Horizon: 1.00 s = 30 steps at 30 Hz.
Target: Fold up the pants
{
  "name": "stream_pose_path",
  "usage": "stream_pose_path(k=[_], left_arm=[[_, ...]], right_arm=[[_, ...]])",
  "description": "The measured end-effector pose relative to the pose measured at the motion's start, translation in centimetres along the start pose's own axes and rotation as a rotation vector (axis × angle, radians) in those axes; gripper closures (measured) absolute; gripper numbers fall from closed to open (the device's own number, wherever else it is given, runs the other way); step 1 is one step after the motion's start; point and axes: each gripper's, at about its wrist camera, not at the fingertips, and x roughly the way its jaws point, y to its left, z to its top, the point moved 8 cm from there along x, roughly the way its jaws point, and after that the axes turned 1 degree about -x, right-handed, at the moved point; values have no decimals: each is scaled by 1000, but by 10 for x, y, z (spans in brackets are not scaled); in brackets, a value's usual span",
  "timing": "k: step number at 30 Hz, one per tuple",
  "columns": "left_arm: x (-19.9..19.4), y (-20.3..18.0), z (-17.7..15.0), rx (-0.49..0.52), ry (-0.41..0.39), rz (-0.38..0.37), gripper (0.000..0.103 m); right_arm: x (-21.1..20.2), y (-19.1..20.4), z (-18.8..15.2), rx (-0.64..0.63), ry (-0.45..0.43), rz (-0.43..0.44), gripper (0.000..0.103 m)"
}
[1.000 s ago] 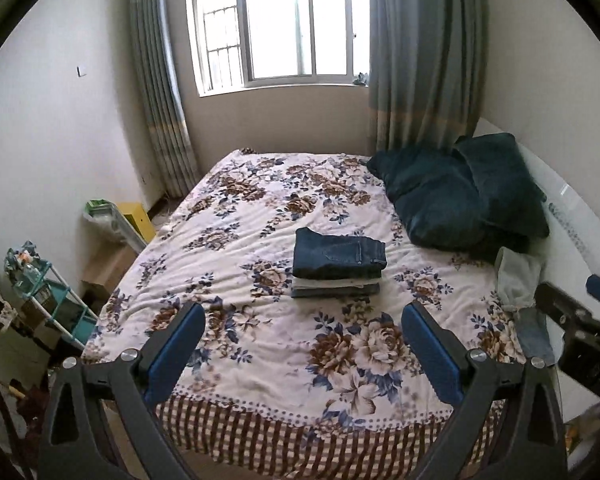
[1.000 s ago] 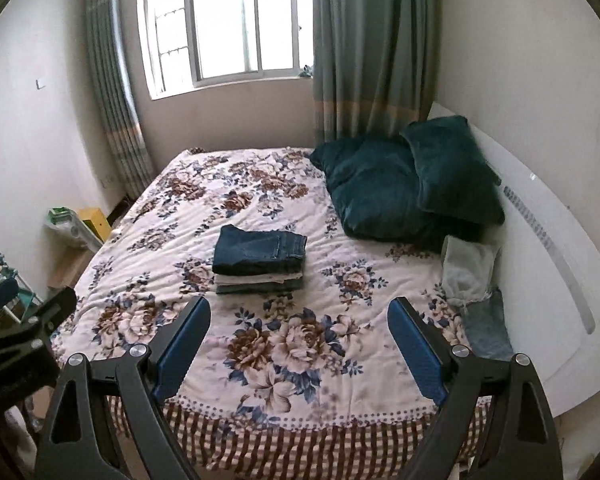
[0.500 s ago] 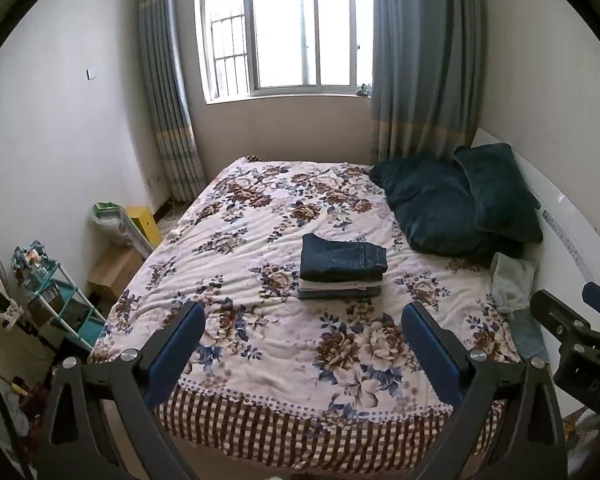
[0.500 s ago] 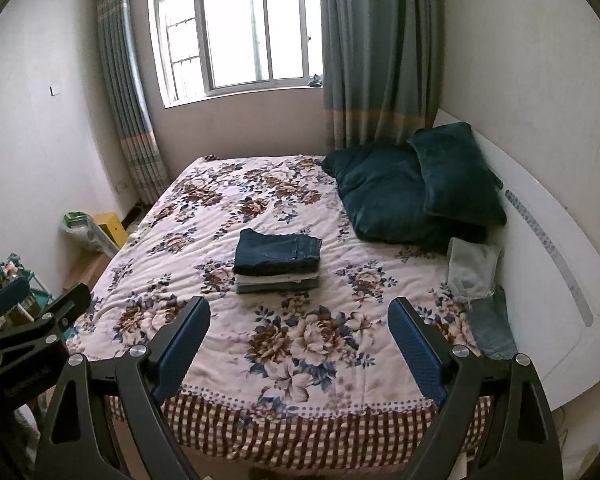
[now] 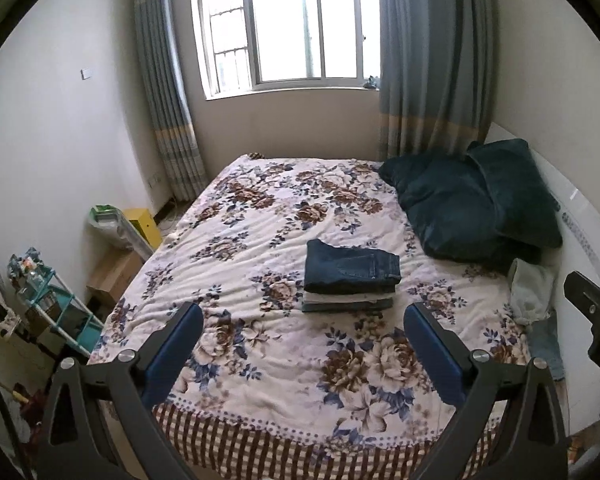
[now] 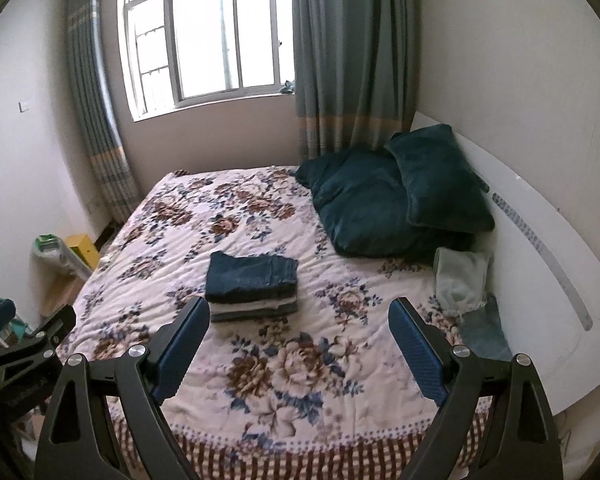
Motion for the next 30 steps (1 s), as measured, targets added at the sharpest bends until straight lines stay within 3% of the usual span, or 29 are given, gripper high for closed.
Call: stream_pose_path(k=[6,14,30], left_arm=[[40,-9,7,4,65,-9,0],[71,-16,14,22,94,13,0],[79,-16,24,9,78,6,0]], right_arm=[[56,6,15,-15,34,9,10],[113,14,17,-27,91,-4,10],[139,29,6,-41,102,19,7]])
